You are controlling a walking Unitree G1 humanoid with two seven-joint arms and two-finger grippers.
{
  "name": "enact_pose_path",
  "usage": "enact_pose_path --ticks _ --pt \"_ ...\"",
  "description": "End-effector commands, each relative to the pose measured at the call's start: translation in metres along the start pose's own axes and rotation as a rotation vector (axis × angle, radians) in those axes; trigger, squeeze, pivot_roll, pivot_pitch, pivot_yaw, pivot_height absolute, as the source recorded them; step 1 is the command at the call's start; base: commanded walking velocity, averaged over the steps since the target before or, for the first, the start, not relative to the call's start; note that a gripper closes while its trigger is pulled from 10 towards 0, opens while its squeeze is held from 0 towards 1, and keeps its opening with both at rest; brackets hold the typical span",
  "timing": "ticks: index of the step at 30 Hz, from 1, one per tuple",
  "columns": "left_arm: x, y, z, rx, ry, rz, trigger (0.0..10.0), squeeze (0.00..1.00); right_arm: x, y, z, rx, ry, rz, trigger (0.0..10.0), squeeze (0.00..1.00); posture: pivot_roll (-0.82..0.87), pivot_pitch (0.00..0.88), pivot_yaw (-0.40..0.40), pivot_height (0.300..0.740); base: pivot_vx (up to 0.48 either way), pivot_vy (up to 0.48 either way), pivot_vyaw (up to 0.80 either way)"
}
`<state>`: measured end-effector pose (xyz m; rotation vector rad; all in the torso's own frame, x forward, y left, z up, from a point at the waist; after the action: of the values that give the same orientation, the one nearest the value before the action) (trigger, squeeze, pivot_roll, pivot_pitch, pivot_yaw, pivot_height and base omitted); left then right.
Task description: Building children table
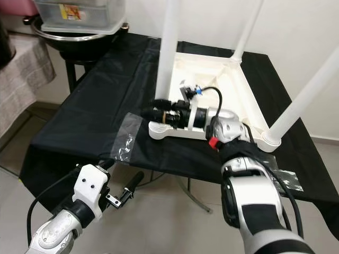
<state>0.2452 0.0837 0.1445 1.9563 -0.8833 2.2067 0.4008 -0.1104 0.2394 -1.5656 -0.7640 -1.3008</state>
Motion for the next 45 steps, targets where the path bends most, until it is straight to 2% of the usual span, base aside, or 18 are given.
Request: enact_pose_path --ticks 1,4,6,7,9,12,14,16,19,24,25,26,28,31,33,36,40,45 --pt "-0.001 0.002 -0.002 0.005 -0.006 0.003 10.0 0.0 0.001 0.001 0.005 -0.023 -0.016 -0.035 10.0 0.0 0.12 0.107 -0.097 0.74 0.0 0.0 0.0" --pt "-0.001 0.002 -0.002 0.005 -0.007 0.002 10.0 0.0 0.003 -0.002 0.006 -0.001 -0.015 -0.046 10.0 0.0 0.12 0.107 -0.097 0.74 0.0 0.0 0.0" --pt "-0.002 0.003 -0.002 0.0 -0.01 0.001 10.0 0.0 -0.003 -0.022 0.003 0.16 -0.02 -0.021 10.0 0.0 0.11 0.101 -0.095 0.74 0.0 0.0 0.0" --pt "-0.002 0.003 -0.002 0.0 -0.01 0.001 10.0 0.0 -0.003 -0.022 0.003 0.16 -0.02 -0.021 10.0 0.0 0.11 0.101 -0.095 0.74 0.0 0.0 0.0" --pt "-0.002 0.004 -0.001 -0.007 -0.007 0.0 10.0 0.0 -0.009 -0.037 -0.003 0.248 0.01 -0.012 10.0 0.0 0.11 0.101 -0.095 0.74 0.0 0.0 0.0" --pt "-0.003 0.005 0.0 -0.011 -0.008 -0.001 10.0 0.0 -0.011 -0.043 -0.008 0.258 0.025 -0.017 10.0 0.0 0.11 0.094 -0.089 0.74 0.0 0.0 0.0" --pt "-0.004 0.005 0.001 -0.016 -0.008 0.0 10.0 0.0 -0.019 -0.05 -0.024 0.232 0.032 -0.009 10.0 0.0 0.1 0.089 -0.08 0.74 0.0 0.0 0.0" --pt "-0.004 0.005 0.001 -0.016 -0.008 0.0 10.0 0.0 -0.019 -0.05 -0.024 0.232 0.032 -0.009 10.0 0.0 0.1 0.089 -0.08 0.74 0.0 0.0 0.0" --pt "-0.005 0.005 0.001 -0.021 -0.008 -0.001 10.0 0.0 -0.022 -0.041 -0.052 0.085 0.039 -0.05 10.0 0.0 0.09 0.083 -0.072 0.74 0.0 0.0 0.0" --pt "-0.005 0.005 0.001 -0.022 -0.008 0.0 10.0 0.0 -0.02 -0.038 -0.058 0.058 0.045 -0.063 10.0 0.0 0.09 0.083 -0.072 0.74 0.0 0.0 0.0" --pt "-0.005 0.005 0.001 -0.023 -0.008 0.0 10.0 0.0 -0.012 -0.029 -0.069 -0.001 0.057 -0.092 10.0 0.0 0.1 0.079 -0.071 0.74 0.0 0.0 0.0" --pt "-0.005 0.005 0.001 -0.023 -0.008 0.0 10.0 0.0 -0.012 -0.029 -0.069 -0.001 0.057 -0.092 10.0 0.0 0.1 0.079 -0.071 0.74 0.0 0.0 0.0" --pt "-0.005 0.006 0.002 -0.027 -0.008 0.001 10.0 0.0 0.011 -0.004 -0.085 -0.164 0.109 -0.147 10.0 0.0 0.1 0.076 -0.074 0.74 0.0 0.0 0.0" --pt "-0.005 0.006 0.002 -0.027 -0.008 0.001 10.0 0.0 0.019 0.006 -0.088 -0.237 0.128 -0.159 10.0 0.0 0.1 0.076 -0.074 0.74 0.0 0.0 0.0" --pt "-0.004 0.006 0.002 -0.027 -0.007 0.002 10.0 0.0 0.029 0.028 -0.09 -0.43 0.162 -0.188 10.0 0.0 0.1 0.079 -0.077 0.74 0.0 0.0 0.0" --pt "-0.004 0.006 0.002 -0.025 -0.006 0.003 10.0 0.0 0.033 0.036 -0.091 -0.527 0.204 -0.176 10.0 0.0 0.1 0.085 -0.077 0.74 0.0 0.0 0.0" --pt "-0.003 0.005 0.002 -0.022 -0.006 0.003 10.0 0.0 0.034 0.036 -0.088 -0.534 0.245 -0.146 10.0 0.0 0.1 0.086 -0.076 0.74 0.0 0.0 0.0" --pt "-0.003 0.003 0.002 -0.02 -0.005 0.009 10.0 0.0 0.022 0.02 -0.068 -0.397 0.273 -0.12 10.0 0.0 0.1 0.092 -0.076 0.74 0.0 0.0 0.0"
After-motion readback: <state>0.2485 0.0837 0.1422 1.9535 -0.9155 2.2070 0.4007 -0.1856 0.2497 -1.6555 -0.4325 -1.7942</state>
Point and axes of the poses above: a point about 5 cm out from each wrist's last joint towards the gripper, its own z axis pointing out of the wrist towards the gripper, its own x axis along the axis of the wrist's last joint, y = z × x, the point moved 4 cm from there along z, pointing out of the wrist towards the gripper, and after that the axes turned 14 degrees about z, right-handed, at the moved point
